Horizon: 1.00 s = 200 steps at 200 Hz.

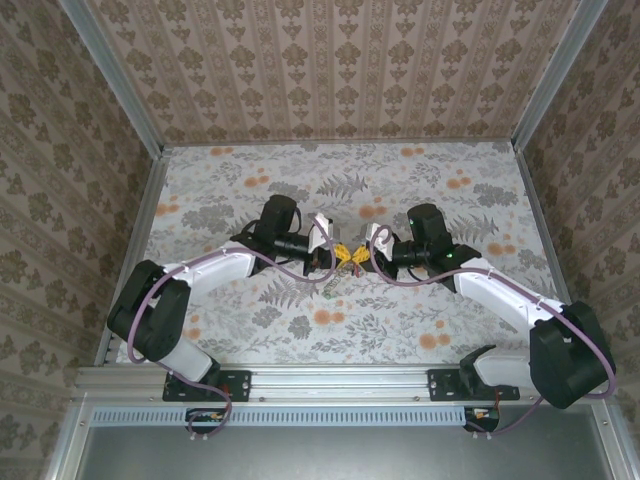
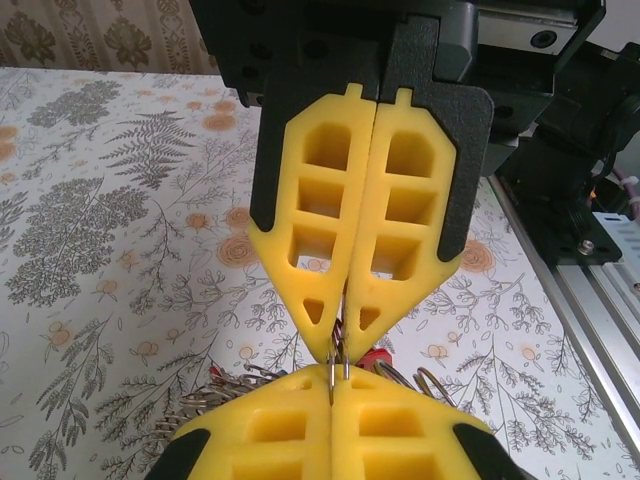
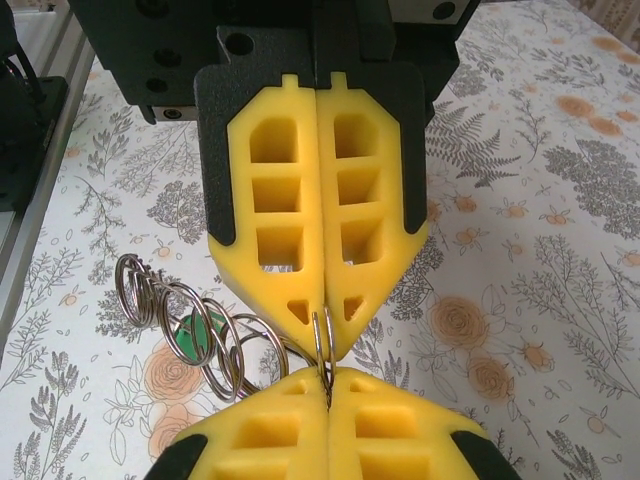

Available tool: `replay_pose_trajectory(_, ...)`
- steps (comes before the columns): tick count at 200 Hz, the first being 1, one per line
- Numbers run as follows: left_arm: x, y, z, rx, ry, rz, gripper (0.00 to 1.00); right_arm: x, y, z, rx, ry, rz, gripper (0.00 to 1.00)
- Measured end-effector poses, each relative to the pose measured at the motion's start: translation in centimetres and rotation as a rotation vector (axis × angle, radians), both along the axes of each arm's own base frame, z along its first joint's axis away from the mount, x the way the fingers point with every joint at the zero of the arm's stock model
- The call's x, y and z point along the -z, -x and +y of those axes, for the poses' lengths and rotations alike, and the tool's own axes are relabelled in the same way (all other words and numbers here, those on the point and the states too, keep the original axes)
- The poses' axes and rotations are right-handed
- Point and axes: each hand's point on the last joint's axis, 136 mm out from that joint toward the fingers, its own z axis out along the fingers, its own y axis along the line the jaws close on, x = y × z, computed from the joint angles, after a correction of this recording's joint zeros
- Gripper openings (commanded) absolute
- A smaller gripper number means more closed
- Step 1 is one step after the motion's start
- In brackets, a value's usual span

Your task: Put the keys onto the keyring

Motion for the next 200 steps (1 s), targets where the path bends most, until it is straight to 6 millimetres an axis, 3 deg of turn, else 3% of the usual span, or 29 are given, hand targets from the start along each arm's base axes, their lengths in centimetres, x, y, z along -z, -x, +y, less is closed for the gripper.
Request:
replay_pose_trajectory(37, 0.2, 0.2, 0.1, -0.001, -0.021, -0.015, 0.07, 0.1, 0.2, 0.0, -0.005, 0.011, 0.011, 0.00)
replay_pose_trajectory(50, 0.3, 0.2, 0.0, 0.001, -0.036, -0.028, 0.13, 0.1, 0.4, 0.0, -0.008, 0.020, 0.021, 0.00)
replay_pose_trajectory(65, 0.4, 0.1, 0.1, -0.002, -0.058, -0.032, 0.09, 0.0, 0.4, 0.1, -0.012, 0.036, 0.017, 0.00)
replay_pose_trajectory(87, 0.4, 0.0, 0.0, -0.005, -0.085, -0.049, 0.12, -0.1, 0.4, 0.2, -0.011, 0.061, 0.008, 0.00)
replay_pose_trajectory(99, 0.5, 0.0, 0.1, -0.004, -0.099, -0.056, 0.00, -0.1, 0.4, 0.2, -0.012, 0.076, 0.004, 0.00)
replay_pose_trajectory(133, 1.0, 0.4, 0.2, 0.007, -0.127, -0.054, 0.00, 0.4, 0.7, 0.2, -0.013, 0.112, 0.006, 0.00)
replay_pose_trajectory(160, 0.9, 0.4, 0.1, 0.006, -0.123, -0.054, 0.00, 0.5, 0.7, 0.1, -0.011, 0.127, -0.004, 0.18)
replay_pose_trajectory(185, 0.9, 0.4, -0.1, 0.003, -0.098, -0.051, 0.00, -0.1, 0.4, 0.3, -0.007, 0.109, -0.028, 0.24)
replay_pose_trajectory(200, 0.7, 0.5, -0.2, 0.006, -0.085, -0.044, 0.00, -0.4, 0.3, 0.5, -0.011, 0.093, -0.038, 0.23)
